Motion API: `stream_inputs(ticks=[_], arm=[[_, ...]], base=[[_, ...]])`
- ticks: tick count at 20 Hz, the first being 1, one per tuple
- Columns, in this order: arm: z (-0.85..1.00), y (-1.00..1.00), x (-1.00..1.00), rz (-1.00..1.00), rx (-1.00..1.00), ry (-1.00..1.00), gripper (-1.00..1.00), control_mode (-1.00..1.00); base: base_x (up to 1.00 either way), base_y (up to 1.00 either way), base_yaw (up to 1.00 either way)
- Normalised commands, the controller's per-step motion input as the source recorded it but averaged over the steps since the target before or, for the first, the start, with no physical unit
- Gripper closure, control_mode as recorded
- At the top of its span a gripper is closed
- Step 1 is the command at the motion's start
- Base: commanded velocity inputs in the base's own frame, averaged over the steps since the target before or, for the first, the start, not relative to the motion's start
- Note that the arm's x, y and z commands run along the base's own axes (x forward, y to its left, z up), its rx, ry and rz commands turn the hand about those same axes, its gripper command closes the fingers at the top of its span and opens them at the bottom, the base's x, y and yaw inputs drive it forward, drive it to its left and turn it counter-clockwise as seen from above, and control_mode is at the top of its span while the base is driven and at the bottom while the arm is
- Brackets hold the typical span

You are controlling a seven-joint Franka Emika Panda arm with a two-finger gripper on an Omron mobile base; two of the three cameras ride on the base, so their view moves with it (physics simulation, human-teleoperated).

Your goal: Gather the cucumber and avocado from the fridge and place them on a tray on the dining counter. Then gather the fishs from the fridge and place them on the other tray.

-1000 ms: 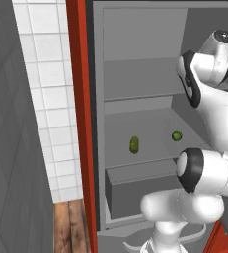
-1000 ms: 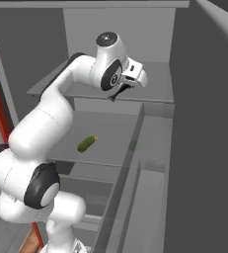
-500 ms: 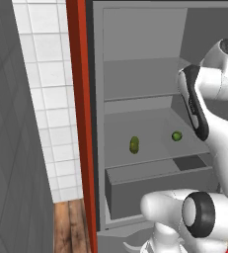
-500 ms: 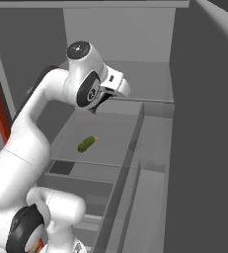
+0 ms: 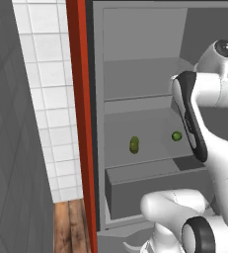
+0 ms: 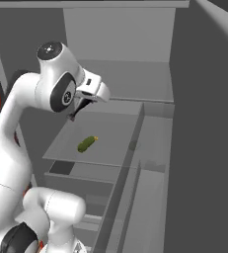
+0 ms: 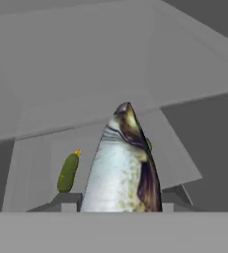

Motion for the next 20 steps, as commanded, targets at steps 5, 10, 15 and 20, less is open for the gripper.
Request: stream_inputs(ticks=[5,10,15,20], arm=[[0.43,0.12,-0.28,0.03,0.00,0.19,1.00,-1.00],[0.23,0.03,-0.39,0.07,0.00,0.29,1.00,-1.00],[-0.25,0.00,-0.70,0.10,0.00,0.21,1.00,-1.00],[-0.53,0.01,-0.79,0.15,0.00,0.07,1.00,-1.00]], base=[[0.00,0.00,0.00],[0.00,0.00,0.00],[0.00,0.00,0.00],[0.00,0.00,0.00]])
